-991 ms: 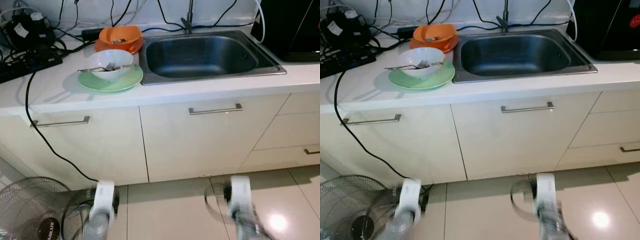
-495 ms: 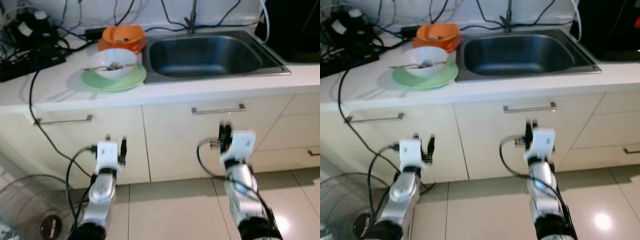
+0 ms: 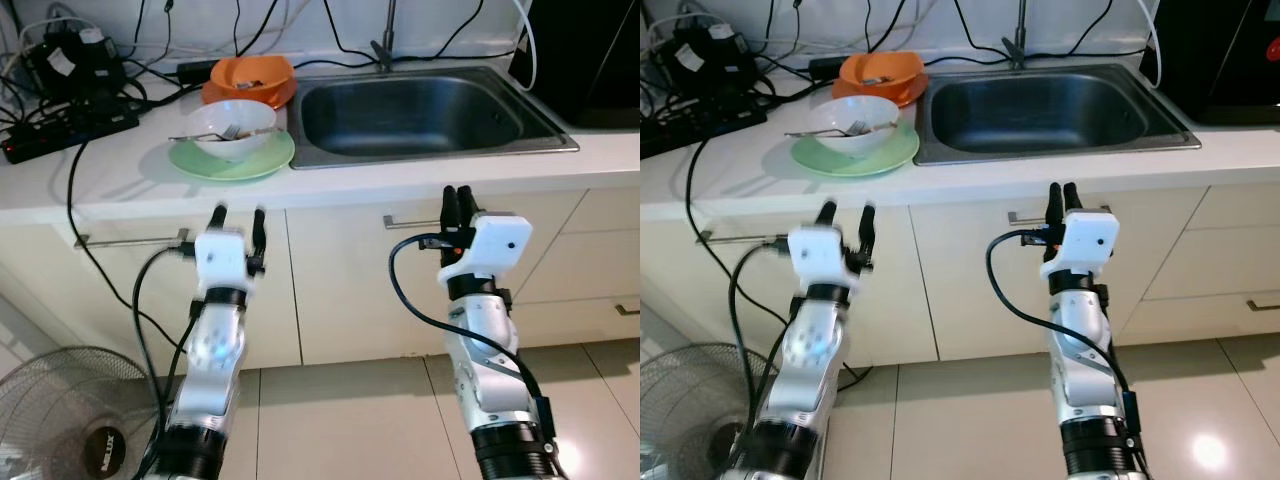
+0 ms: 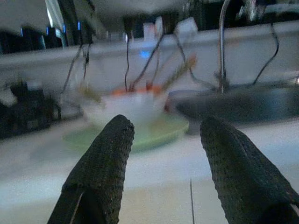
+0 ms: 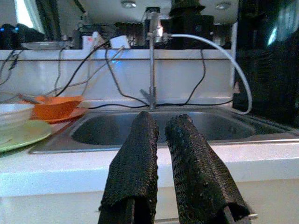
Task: Kitchen organization
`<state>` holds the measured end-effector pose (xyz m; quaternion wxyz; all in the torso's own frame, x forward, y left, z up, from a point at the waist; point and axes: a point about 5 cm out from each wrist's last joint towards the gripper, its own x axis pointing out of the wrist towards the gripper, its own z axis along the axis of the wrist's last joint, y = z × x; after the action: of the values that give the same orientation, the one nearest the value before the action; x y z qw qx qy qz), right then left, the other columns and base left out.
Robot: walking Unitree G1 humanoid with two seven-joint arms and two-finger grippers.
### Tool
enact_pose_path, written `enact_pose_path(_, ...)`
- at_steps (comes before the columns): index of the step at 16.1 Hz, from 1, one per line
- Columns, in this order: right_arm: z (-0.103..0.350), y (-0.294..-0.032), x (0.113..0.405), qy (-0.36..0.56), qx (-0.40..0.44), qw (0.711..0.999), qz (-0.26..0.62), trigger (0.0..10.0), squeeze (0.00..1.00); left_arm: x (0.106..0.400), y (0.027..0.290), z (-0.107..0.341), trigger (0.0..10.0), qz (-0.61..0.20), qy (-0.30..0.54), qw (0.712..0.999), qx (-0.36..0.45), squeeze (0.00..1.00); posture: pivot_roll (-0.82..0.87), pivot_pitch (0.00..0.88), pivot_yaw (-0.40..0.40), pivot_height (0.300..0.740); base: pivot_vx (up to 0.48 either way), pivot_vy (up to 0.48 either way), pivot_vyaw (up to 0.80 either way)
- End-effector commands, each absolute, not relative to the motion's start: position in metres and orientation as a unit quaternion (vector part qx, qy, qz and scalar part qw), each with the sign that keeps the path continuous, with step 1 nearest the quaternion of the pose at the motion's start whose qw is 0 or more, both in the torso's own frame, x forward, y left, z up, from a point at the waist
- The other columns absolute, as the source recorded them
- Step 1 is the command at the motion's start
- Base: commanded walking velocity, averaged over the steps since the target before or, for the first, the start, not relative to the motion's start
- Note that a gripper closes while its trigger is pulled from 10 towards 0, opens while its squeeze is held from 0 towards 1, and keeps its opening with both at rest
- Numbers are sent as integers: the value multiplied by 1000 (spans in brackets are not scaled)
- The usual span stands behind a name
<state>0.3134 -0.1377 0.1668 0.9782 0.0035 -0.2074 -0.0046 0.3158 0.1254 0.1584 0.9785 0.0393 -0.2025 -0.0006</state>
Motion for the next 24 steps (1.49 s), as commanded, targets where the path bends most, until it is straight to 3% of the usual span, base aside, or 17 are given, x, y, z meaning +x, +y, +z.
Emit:
enact_pose_path(1,163,-134,313,-197,-2,980,-2,10000,0,317,122,168,10000,2,-209,977,45,0,42,26,71,740,0,0,413)
enact_pose_path(13,168,-123,315,-174,17,984,12,10000,0,318,122,174,10000,10,-162,986,29,0,48,50,72,740,0,0,191)
enact_pose_path(24,169,-123,317,-172,17,985,11,10000,0,318,123,175,10000,11,-158,987,28,0,47,53,72,740,320,0,0)
